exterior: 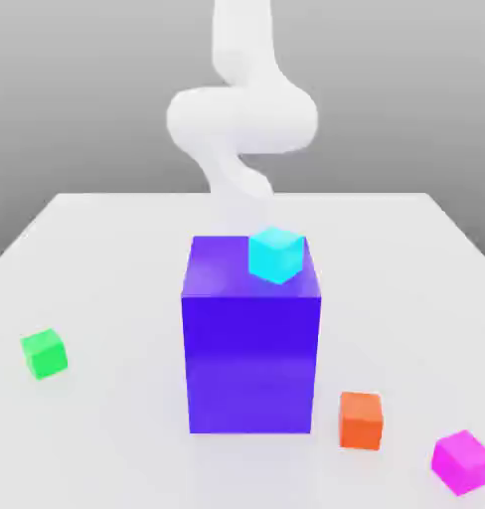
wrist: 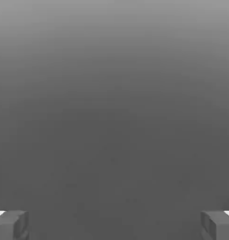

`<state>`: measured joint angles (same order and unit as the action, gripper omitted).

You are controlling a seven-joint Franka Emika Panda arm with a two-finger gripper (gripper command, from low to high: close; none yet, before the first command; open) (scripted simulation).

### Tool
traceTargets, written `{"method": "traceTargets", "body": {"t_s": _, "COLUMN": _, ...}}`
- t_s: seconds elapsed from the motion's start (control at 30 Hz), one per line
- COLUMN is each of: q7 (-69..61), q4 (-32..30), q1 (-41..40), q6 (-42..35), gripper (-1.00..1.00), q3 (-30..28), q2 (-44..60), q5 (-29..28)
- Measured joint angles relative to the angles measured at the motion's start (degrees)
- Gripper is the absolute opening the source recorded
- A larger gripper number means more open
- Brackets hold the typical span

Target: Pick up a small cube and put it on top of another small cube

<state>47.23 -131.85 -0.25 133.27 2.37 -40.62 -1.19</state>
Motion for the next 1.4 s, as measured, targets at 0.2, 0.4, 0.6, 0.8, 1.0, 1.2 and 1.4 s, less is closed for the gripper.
{"method": "traceTargets", "body": {"t_s": 0.2, "q7": 3.73, "q4": -0.16, "q1": -0.38, "q6": 3.67, "gripper": 0.00, "q3": 5.81, "q2": 12.75, "q5": -3.32}}
{"method": "traceTargets", "body": {"t_s": 0.4, "q7": 7.93, "q4": -0.31, "q1": -0.02, "q6": 7.21, "gripper": 0.00, "q3": 10.91, "q2": 25.21, "q5": -7.37}}
{"method": "traceTargets", "body": {"t_s": 0.6, "q7": 12.32, "q4": -0.44, "q1": 2.71, "q6": 10.68, "gripper": 0.00, "q3": 13.99, "q2": 37.76, "q5": -11.69}}
{"method": "traceTargets", "body": {"t_s": 0.8, "q7": 15.40, "q4": -0.65, "q1": 6.46, "q6": 14.41, "gripper": 0.00, "q3": 15.39, "q2": 49.95, "q5": -14.14}}
{"method": "traceTargets", "body": {"t_s": 1.0, "q7": 17.03, "q4": -0.73, "q1": 9.89, "q6": 18.96, "gripper": 0.00, "q3": 16.95, "q2": 61.63, "q5": -14.62}}
{"method": "traceTargets", "body": {"t_s": 1.2, "q7": 20.18, "q4": 1.07, "q1": 13.52, "q6": 24.74, "gripper": -1.00, "q3": 12.87, "q2": 69.84, "q5": -18.75}}
{"method": "traceTargets", "body": {"t_s": 1.4, "q7": 19.70, "q4": 0.82, "q1": 13.17, "q6": 24.10, "gripper": -1.00, "q3": 13.39, "q2": 68.89, "q5": -18.06}}
